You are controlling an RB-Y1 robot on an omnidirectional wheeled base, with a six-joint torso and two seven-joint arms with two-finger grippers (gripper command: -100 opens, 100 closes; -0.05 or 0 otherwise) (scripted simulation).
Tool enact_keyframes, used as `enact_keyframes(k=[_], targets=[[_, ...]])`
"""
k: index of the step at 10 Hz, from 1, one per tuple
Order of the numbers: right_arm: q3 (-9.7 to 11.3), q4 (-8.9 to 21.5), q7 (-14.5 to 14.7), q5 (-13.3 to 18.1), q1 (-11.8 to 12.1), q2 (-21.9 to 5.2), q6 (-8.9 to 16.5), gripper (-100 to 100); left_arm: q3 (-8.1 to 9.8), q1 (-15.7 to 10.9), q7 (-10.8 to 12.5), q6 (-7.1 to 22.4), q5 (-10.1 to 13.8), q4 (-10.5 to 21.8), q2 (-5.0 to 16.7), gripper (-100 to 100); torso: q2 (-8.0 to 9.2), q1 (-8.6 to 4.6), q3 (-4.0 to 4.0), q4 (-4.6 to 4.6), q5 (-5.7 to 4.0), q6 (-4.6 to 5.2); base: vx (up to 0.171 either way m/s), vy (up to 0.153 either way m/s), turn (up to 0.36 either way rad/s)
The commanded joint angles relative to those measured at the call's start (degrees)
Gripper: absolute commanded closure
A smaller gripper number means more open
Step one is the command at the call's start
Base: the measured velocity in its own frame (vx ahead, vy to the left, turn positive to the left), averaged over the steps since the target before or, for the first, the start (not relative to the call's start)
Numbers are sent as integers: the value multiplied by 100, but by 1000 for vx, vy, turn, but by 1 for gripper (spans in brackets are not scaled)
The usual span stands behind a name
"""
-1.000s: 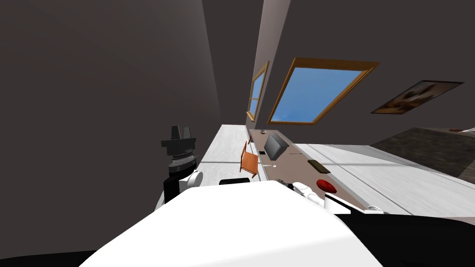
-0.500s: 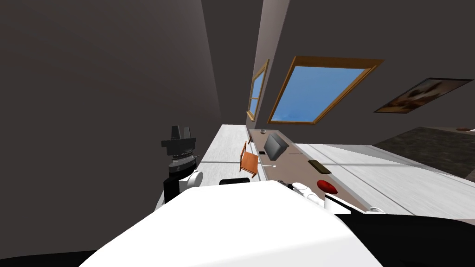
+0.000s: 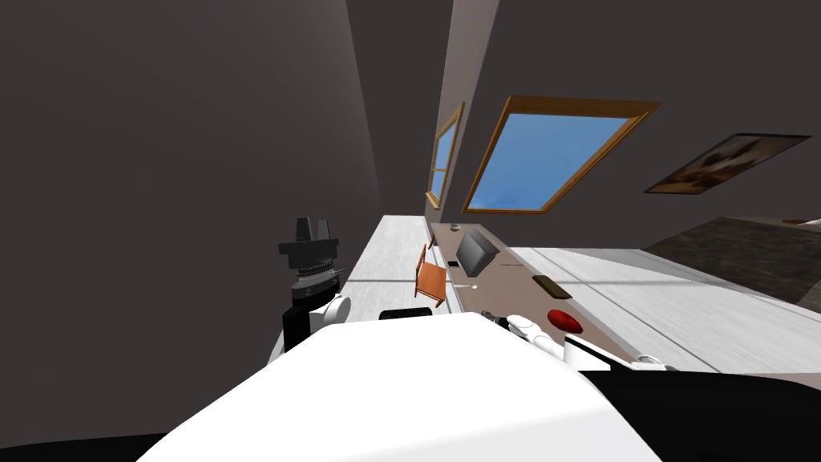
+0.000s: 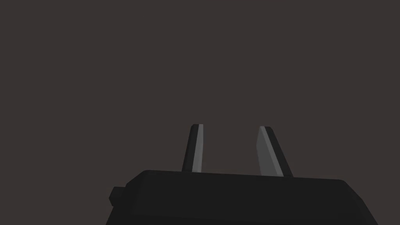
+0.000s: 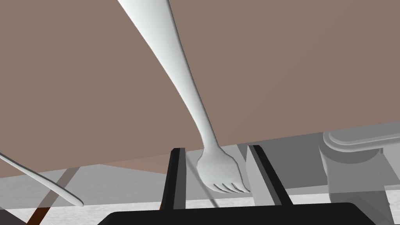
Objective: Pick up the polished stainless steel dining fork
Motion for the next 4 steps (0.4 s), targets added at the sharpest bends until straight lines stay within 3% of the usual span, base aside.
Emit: enact_keyframes(k=[1, 3, 4], targets=[[27, -138, -121, 9, 21, -187, -85, 100, 0, 0, 0, 0, 0, 0, 0, 0, 0, 0, 0, 0, 0, 0, -8, 68, -56], [30, -171, -130, 9, 30, -233, -99, 100, 0, 0, 0, 0, 0, 0, 0, 0, 2, 7, 2, 1, 5, 0, -13, 46, -31], [31, -183, -146, 10, 34, -249, -110, 0, 0, 0, 0, 0, 0, 0, 0, 0, 0, -5, 1, 1, 0, -1, -2, 5, 0]])
